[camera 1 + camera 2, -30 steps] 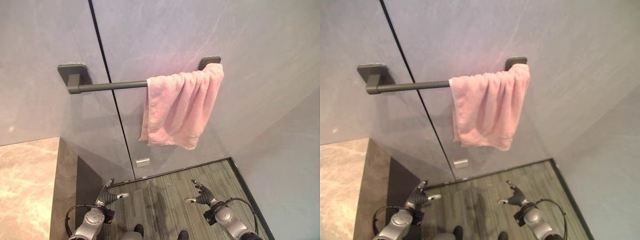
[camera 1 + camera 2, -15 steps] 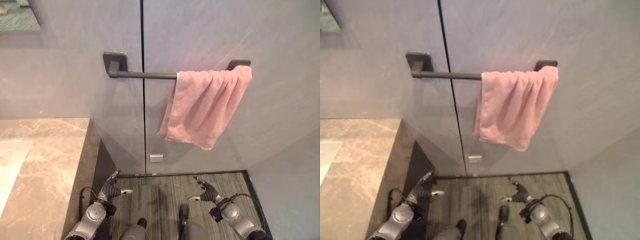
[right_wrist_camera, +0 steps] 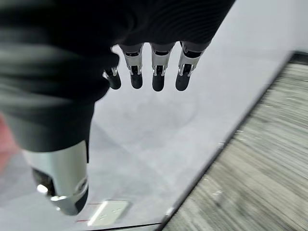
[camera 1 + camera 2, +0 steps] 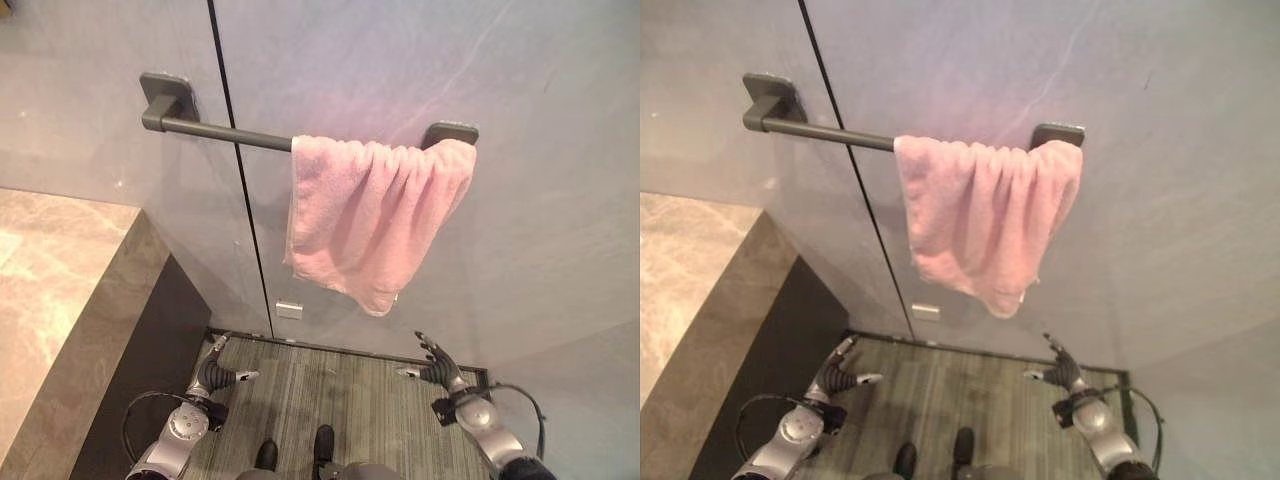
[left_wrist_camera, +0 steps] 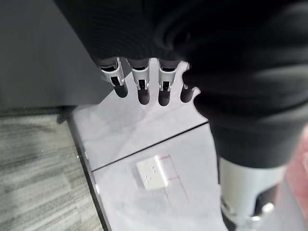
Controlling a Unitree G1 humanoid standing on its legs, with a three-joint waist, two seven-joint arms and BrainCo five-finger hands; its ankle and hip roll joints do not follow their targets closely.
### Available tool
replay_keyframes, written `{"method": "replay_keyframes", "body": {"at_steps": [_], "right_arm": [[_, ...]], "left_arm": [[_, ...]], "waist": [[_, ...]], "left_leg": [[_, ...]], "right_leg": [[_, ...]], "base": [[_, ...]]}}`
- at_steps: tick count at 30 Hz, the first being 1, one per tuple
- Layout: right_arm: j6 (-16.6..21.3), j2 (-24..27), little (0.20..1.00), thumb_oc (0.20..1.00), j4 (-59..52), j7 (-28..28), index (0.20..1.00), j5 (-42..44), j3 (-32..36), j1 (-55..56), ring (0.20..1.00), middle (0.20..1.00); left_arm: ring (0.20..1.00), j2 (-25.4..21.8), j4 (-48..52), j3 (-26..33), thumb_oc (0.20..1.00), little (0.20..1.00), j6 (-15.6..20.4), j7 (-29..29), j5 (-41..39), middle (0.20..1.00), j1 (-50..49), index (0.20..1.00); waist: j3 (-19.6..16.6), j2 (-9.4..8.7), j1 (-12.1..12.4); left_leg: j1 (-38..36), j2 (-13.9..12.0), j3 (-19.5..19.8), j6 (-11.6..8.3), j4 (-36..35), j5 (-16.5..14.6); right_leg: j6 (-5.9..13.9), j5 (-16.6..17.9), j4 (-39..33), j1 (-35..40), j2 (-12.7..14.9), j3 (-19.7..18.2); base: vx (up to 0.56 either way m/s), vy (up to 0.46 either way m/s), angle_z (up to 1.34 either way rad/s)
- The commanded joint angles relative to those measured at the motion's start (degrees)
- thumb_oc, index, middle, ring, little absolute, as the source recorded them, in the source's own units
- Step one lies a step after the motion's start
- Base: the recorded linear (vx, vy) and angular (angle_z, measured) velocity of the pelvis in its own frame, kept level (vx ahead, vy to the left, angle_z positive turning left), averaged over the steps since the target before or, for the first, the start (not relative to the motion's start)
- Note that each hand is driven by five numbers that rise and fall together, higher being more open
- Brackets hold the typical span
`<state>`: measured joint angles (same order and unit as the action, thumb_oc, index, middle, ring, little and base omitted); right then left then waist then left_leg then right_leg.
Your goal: Put brush and paste in cup on sink, flatten towel.
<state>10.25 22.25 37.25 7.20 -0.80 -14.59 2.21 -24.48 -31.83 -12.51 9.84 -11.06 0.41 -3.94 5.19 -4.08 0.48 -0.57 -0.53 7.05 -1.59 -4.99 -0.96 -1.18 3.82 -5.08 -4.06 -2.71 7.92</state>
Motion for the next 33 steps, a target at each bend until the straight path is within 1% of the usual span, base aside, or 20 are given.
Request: {"method": "replay_keyframes", "body": {"at_steps": [1, 4, 8, 11, 12, 14, 16, 17, 20, 21, 22, 24, 26, 27, 28, 30, 33], "right_arm": [[2.60, 1.65, 1.000, 1.000, -4.64, 4.31, 1.000, 1.13, 6.14, 0.37, 1.000, 1.000], [2.86, 1.99, 1.000, 1.000, -7.30, 4.25, 1.000, 1.59, 8.05, 1.05, 1.000, 1.000], [3.26, 3.65, 1.000, 1.000, -11.84, 3.08, 1.000, 3.05, 10.24, 0.64, 1.000, 1.000], [2.90, 5.97, 1.000, 1.000, -13.08, 1.38, 1.000, 4.42, 9.39, -2.05, 1.000, 1.000], [2.90, 5.97, 1.000, 1.000, -13.08, 1.38, 1.000, 4.43, 9.38, -2.06, 1.000, 1.000], [2.52, 8.34, 1.000, 1.000, -14.84, -0.21, 1.000, 6.74, 7.93, -6.23, 1.000, 1.000], [2.30, 8.75, 1.000, 1.000, -14.64, -0.30, 1.000, 7.84, 7.22, -7.81, 1.000, 1.000], [1.84, 9.56, 1.000, 1.000, -14.22, -1.14, 1.000, 10.12, 5.84, -10.58, 1.000, 1.000], [1.34, 10.85, 1.000, 1.000, -14.51, -2.18, 1.000, 11.65, 4.19, -13.39, 1.000, 1.000], [0.85, 12.01, 1.000, 1.000, -14.51, -3.15, 1.000, 13.20, 2.35, -16.35, 1.000, 1.000], [0.87, 12.03, 1.000, 1.000, -14.43, -3.17, 1.000, 13.25, 2.34, -16.47, 1.000, 1.000], [0.44, 12.15, 1.000, 1.000, -13.29, -4.37, 1.000, 16.78, -0.91, -21.08, 1.000, 1.000], [-0.11, 12.63, 1.000, 1.000, -12.81, -5.85, 1.000, 18.42, -3.54, -23.89, 1.000, 1.000], [-0.09, 12.63, 1.000, 1.000, -12.73, -5.86, 1.000, 18.45, -3.56, -23.99, 1.000, 1.000], [-0.74, 13.72, 1.000, 1.000, -11.68, -7.12, 1.000, 19.85, -6.73, -27.05, 1.000, 1.000], [-1.14, 14.63, 1.000, 1.000, -10.06, -9.37, 1.000, 22.16, -10.25, -30.34, 1.000, 1.000], [-1.27, 14.60, 1.000, 1.000, -8.30, -10.05, 1.000, 24.35, -11.78, -32.18, 1.000, 1.000]], "left_arm": [[1.000, -1.99, 0.13, 4.47, 1.000, 1.000, 3.12, -2.87, -1.16, 1.000, -1.15, 1.000], [1.000, -2.47, 1.34, 6.15, 1.000, 1.000, 3.24, -3.12, -1.15, 1.000, -1.57, 1.000], [1.000, -4.32, 5.04, 8.55, 1.000, 1.000, 3.46, -3.08, -0.97, 1.000, -1.16, 1.000], [1.000, -6.31, 7.78, 9.05, 1.000, 1.000, 3.37, -1.57, -2.24, 1.000, 0.17, 1.000], [1.000, -6.31, 7.78, 9.06, 1.000, 1.000, 3.37, -1.57, -2.24, 1.000, 0.18, 1.000], [1.000, -9.17, 11.21, 8.91, 1.000, 1.000, 3.47, -0.23, -4.42, 1.000, 3.34, 1.000], [1.000, -9.71, 11.69, 8.53, 1.000, 1.000, 3.40, -0.08, -5.03, 1.000, 4.79, 1.000], [1.000, -10.98, 12.66, 7.28, 1.000, 1.000, 3.31, 0.39, -6.30, 1.000, 7.63, 1.000], [1.000, -12.26, 13.84, 6.05, 1.000, 1.000, 3.11, 1.28, -7.58, 1.000, 10.26, 1.000], [1.000, -13.50, 14.41, 4.37, 1.000, 1.000, 2.92, 2.43, -9.40, 1.000, 12.80, 1.000], [1.000, -13.52, 14.33, 4.36, 1.000, 1.000, 2.94, 2.45, -9.45, 1.000, 12.91, 1.000], [1.000, -14.33, 13.15, 1.61, 1.000, 1.000, 3.06, 3.12, -11.98, 1.000, 17.05, 1.000], [1.000, -14.87, 12.23, -0.10, 1.000, 1.000, 2.84, 4.13, -14.70, 1.000, 19.34, 1.000], [1.000, -14.88, 12.15, -0.11, 1.000, 1.000, 2.88, 4.15, -14.74, 1.000, 19.43, 1.000], [1.000, -16.11, 11.13, -2.67, 1.000, 1.000, 2.75, 5.82, -17.81, 1.000, 22.13, 1.000], [1.000, -17.25, 9.50, -6.03, 1.000, 1.000, 2.70, 7.90, -21.30, 1.000, 25.75, 1.000], [1.000, -18.25, 8.86, -8.31, 1.000, 1.000, 2.87, 8.90, -23.62, 1.000, 28.32, 1.000]], "waist": [[-3.94, 1.69, 0.70], [-3.96, 1.83, 0.76], [-4.23, 1.89, 0.67], [-4.35, 1.86, 0.95], [-4.33, 1.86, 0.97], [-4.71, 1.84, 1.15], [-4.68, 1.79, 1.24], [-4.89, 1.80, 1.31], [-4.90, 1.76, 1.37], [-5.03, 1.73, 1.40], [-4.94, 1.74, 1.40], [-4.95, 1.66, 1.41], [-4.96, 1.60, 1.46], [-4.91, 1.61, 1.45], [-4.89, 1.55, 1.61], [-4.89, 1.51, 1.67], [-4.75, 1.56, 1.78]], "left_leg": [[1.49, -1.11, -1.69, 0.66, -0.01, 0.93], [0.93, -1.06, -2.32, 0.78, -0.01, 0.70], [0.39, -0.85, -3.18, 0.96, -0.01, 0.19], [-0.03, -0.68, -3.76, 1.06, -0.01, -0.12], [-0.05, -0.68, -3.77, 1.06, -0.01, -0.13], [-0.19, -0.45, -4.14, 1.06, -0.01, -0.29], [-0.21, -0.36, -4.22, 1.07, -0.01, -0.30], [-0.34, -0.33, -4.31, 1.07, -0.01, -0.27], [-0.53, -0.40, -4.30, 1.07, -0.01, -0.30], [-0.81, -0.42, -4.25, 1.03, -0.01, -0.37], [-0.84, -0.43, -4.25, 1.03, -0.01, -0.38], [-1.11, -0.56, -4.20, 0.95, -0.01, -0.37], [-1.08, -0.64, -4.18, 0.83, -0.01, -0.23], [-1.09, -0.65, -4.17, 0.83, -0.01, -0.23], [-0.89, -0.80, -3.98, 0.67, -0.01, -0.05], [-0.64, -0.86, -3.71, 0.50, -0.01, 0.14], [-0.35, -0.94, -3.49, 0.37, -0.01, 0.43]], "right_leg": [[9.39, -0.29, 4.60, 0.10, 8.50, -1.32], [9.67, 0.07, 4.39, 0.25, 8.73, -2.03], [10.10, 0.62, 3.86, 0.45, 9.18, -2.93], [10.37, 1.11, 3.42, 0.58, 9.57, -3.55], [10.37, 1.11, 3.41, 0.59, 9.57, -3.56], [10.65, 1.55, 2.85, 0.68, 9.96, -3.93], [10.67, 1.63, 2.76, 0.78, 10.07, -3.95], [10.67, 1.63, 2.76, 0.84, 10.21, -4.04], [10.62, 1.56, 2.88, 1.03, 10.30, -4.03], [10.53, 1.48, 2.90, 1.33, 10.28, -4.06], [10.53, 1.47, 2.90, 1.37, 10.28, -4.05], [10.40, 1.48, 2.80, 1.67, 10.29, -4.10], [10.31, 1.59, 2.61, 1.72, 10.29, -4.16], [10.31, 1.60, 2.60, 1.73, 10.28, -4.15], [10.26, 1.78, 2.31, 1.76, 10.27, -3.93], [10.18, 1.98, 1.94, 1.76, 10.23, -3.63], [10.12, 2.13, 1.62, 1.72, 10.12, -3.35]], "base": [[0.04, 0.136, -0.28], [0.02, 0.092, -0.51], [-0.01, 0.054, -0.14], [-0.01, 0.027, -0.02], [0.00, 0.000, 0.00], [-0.02, 0.030, -0.04], [0.00, 0.000, 0.00], [0.00, 0.000, 0.00], [0.00, 0.000, 0.00], [0.00, 0.000, 0.00], [0.03, 0.003, -0.01], [0.00, 0.000, 0.00], [0.00, 0.000, 0.00], [0.01, -0.004, -0.04], [0.01, -0.006, -0.05], [0.01, -0.004, -0.02], [0.01, -0.002, 0.02]]}}
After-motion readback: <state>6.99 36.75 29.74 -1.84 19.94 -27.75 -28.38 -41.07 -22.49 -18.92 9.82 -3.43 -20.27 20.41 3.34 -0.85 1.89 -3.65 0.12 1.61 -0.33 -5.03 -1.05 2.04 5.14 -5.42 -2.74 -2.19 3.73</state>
